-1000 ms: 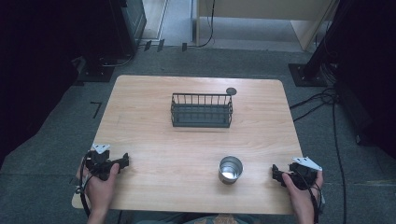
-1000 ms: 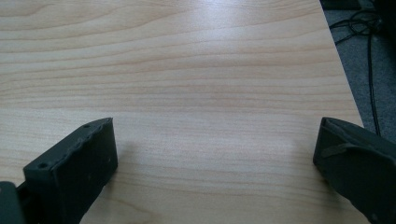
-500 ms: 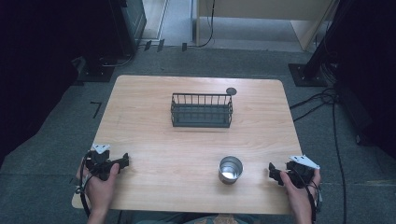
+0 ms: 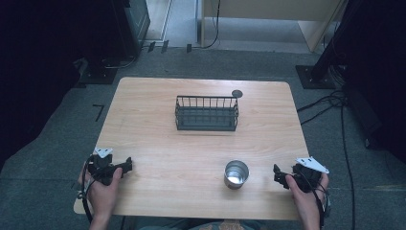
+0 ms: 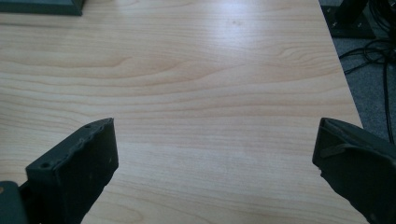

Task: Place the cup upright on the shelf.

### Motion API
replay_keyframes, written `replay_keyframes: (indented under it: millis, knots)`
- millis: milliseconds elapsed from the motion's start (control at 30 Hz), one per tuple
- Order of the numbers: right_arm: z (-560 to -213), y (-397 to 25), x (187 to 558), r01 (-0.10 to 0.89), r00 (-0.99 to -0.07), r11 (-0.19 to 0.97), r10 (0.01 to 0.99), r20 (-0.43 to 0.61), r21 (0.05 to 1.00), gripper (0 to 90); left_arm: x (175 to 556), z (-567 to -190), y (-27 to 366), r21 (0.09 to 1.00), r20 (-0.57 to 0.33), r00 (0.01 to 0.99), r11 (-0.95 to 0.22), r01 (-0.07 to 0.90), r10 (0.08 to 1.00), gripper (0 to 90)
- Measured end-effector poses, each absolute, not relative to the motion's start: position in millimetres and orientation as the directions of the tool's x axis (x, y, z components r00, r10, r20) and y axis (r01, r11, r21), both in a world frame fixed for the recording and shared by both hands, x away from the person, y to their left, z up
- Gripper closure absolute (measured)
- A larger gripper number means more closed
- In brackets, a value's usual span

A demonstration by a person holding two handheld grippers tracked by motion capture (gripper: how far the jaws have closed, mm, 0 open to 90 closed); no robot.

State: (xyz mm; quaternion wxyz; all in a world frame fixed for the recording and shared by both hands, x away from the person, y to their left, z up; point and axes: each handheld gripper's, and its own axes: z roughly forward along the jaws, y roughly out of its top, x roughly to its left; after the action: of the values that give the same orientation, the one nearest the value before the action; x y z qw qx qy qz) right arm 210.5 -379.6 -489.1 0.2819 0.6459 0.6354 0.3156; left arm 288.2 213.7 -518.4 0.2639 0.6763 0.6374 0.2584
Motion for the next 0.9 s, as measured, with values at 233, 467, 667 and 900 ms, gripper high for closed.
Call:
replay_keyframes:
  millis: [233,467,667,900]
  knots:
    - [-480,-370,210,0.632,-0.034,-0.013,0.998,0.045,0.774,0.0,288,-518,214,0.686,0.013,0.054,-0.048,0.726,0.998,0.0]
    - [-475,-361,212,0.628,-0.047,-0.006,0.998,0.046,0.779,0.0,288,-518,214,0.686,0.013,0.054,-0.049,0.726,0.998,0.0]
    - [-469,-353,216,0.617,-0.073,0.015,0.997,0.039,0.787,0.0,288,-518,214,0.686,0.013,0.054,-0.048,0.726,0.998,0.0]
    - [-461,-340,221,0.603,-0.107,0.039,0.994,0.033,0.797,0.0,288,-518,214,0.686,0.013,0.054,-0.049,0.726,0.998,0.0]
